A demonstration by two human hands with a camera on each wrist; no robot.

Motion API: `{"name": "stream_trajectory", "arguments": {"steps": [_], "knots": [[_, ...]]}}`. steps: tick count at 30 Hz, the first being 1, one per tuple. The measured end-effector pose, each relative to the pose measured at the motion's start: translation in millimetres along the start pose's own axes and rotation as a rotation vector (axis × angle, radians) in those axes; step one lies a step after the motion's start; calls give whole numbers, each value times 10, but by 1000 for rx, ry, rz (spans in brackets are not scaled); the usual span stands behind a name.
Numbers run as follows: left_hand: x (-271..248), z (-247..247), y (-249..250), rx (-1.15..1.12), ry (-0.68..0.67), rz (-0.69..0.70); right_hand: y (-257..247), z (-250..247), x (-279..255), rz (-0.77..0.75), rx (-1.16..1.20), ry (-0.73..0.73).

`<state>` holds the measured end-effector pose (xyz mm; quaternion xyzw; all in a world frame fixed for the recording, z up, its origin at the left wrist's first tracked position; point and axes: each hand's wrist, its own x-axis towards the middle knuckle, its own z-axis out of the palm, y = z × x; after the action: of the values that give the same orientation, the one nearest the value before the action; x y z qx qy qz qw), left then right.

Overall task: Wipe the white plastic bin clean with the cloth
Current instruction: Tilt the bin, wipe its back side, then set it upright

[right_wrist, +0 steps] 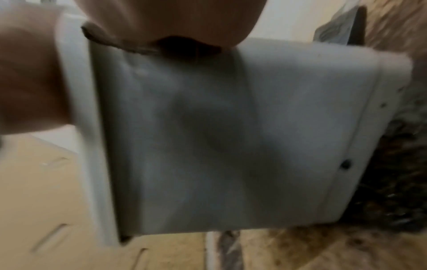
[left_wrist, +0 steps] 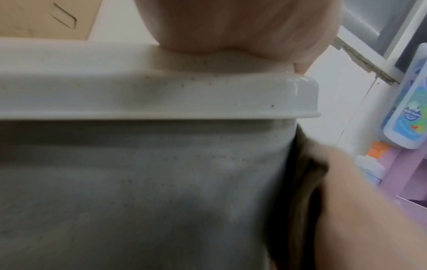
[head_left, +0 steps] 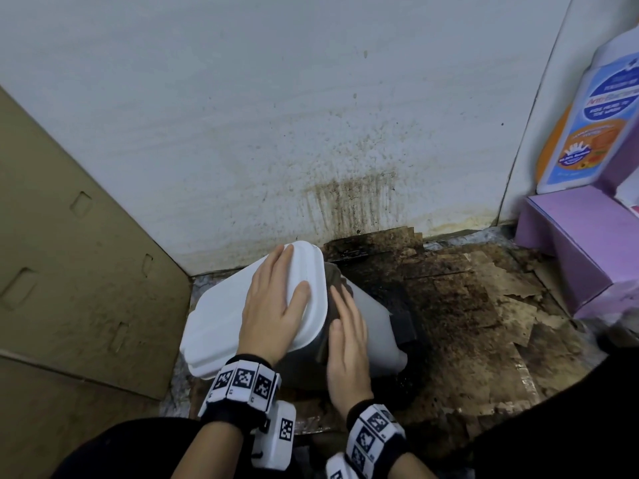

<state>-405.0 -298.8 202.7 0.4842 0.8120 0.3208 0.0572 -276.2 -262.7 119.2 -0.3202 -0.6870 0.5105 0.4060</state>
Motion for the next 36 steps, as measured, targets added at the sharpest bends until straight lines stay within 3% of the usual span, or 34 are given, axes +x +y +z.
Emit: {"name": "stream_trajectory", "arguments": {"steps": [6, 12, 15, 21, 26, 31, 36], "knots": [[-29, -36, -13, -33, 1, -24, 629, -288, 23, 313, 111, 137], [-10, -31, -4, -29, -5, -35, 624, -253, 110, 415, 104, 207], [16, -43, -12, -19, -9, -42, 355, -76, 105, 352, 103, 155], [11, -53, -31, -27, 0, -38, -243, 121, 0, 42, 50, 27], [-10, -60, -52, -30, -12, -29, 108, -17, -15, -31, -56, -43], [-20, -84, -52, -67, -13, -44, 775, -286, -45, 253, 7, 43], [-22, -48, -28, -20, -18, -32, 856, -274, -15, 393, 12, 125]]}}
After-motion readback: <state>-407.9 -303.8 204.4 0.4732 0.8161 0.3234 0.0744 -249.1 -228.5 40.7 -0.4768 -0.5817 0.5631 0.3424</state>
